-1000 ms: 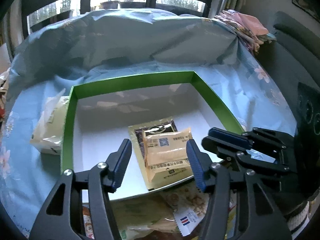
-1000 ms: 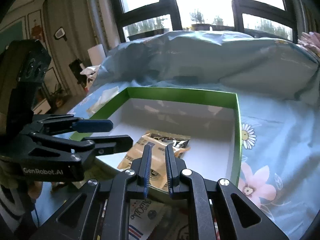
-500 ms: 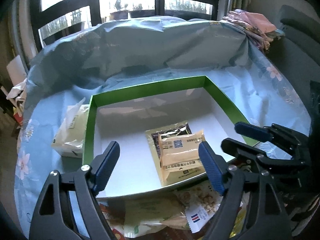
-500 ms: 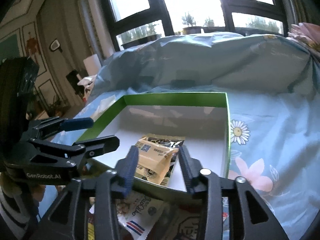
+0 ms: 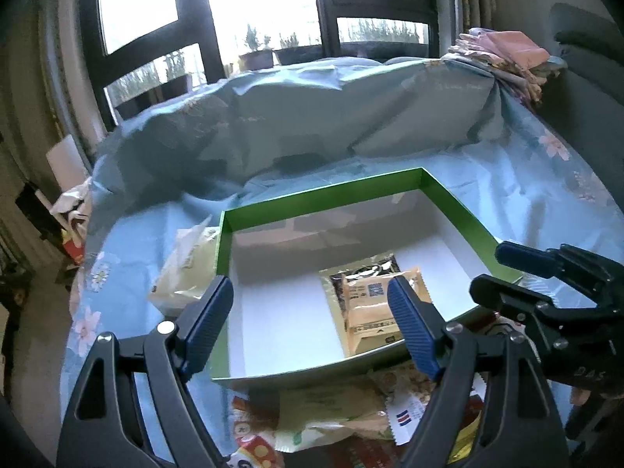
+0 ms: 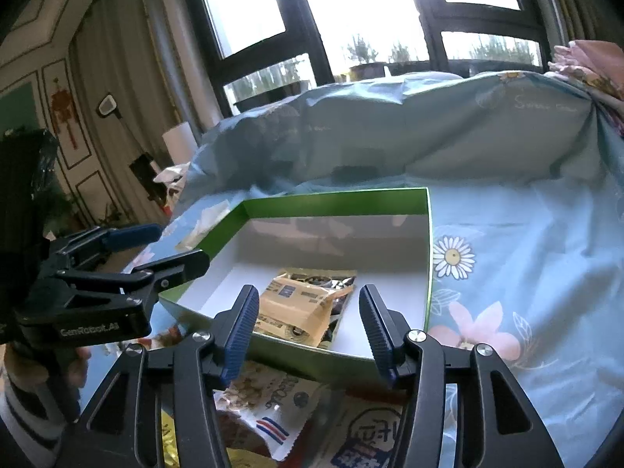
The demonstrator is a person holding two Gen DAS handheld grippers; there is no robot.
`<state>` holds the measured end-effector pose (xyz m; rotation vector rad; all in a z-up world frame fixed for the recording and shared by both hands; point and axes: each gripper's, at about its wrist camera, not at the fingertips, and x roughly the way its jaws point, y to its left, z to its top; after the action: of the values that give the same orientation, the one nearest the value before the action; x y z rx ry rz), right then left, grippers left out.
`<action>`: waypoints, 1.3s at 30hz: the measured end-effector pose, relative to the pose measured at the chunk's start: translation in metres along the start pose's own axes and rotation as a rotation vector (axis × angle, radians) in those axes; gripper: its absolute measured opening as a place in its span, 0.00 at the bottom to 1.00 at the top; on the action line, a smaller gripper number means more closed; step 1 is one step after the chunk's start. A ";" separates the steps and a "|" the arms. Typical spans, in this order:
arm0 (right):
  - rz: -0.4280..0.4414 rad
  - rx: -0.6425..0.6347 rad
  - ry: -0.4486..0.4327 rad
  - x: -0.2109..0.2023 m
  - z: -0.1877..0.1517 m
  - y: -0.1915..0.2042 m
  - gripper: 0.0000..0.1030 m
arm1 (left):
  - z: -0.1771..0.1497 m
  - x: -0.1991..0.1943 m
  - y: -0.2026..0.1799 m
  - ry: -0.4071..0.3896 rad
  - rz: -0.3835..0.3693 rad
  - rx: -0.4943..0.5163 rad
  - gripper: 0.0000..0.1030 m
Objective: Organize snacks
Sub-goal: 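Move the open left tool back to the snack pile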
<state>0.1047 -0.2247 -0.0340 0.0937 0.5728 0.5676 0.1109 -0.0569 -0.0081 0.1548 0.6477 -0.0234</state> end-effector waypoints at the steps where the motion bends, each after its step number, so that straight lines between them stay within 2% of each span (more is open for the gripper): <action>1: 0.001 -0.002 -0.001 -0.001 0.000 0.001 0.53 | -0.001 -0.002 0.001 -0.003 0.007 0.001 0.79; 7: 0.024 -0.004 -0.012 -0.009 -0.006 0.007 0.53 | -0.007 -0.009 0.003 -0.006 0.028 0.003 0.80; 11: 0.043 0.001 -0.003 -0.015 -0.014 0.011 0.53 | -0.014 -0.014 0.009 0.021 -0.012 -0.035 0.80; 16: 0.054 0.012 0.016 -0.021 -0.029 0.015 0.53 | -0.026 -0.020 0.012 0.044 -0.029 -0.042 0.80; 25: 0.079 0.015 0.065 -0.024 -0.053 0.021 0.53 | -0.058 -0.027 0.021 0.142 -0.159 -0.129 0.79; 33: 0.104 0.024 0.103 -0.036 -0.076 0.022 0.53 | -0.093 -0.037 0.007 0.232 -0.329 -0.138 0.79; 39: 0.149 0.036 0.140 -0.041 -0.089 0.026 0.53 | -0.118 -0.045 -0.007 0.288 -0.404 -0.094 0.79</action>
<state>0.0159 -0.2313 -0.0830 0.1316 0.7162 0.7123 0.0038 -0.0476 -0.0749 -0.0676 0.9579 -0.3641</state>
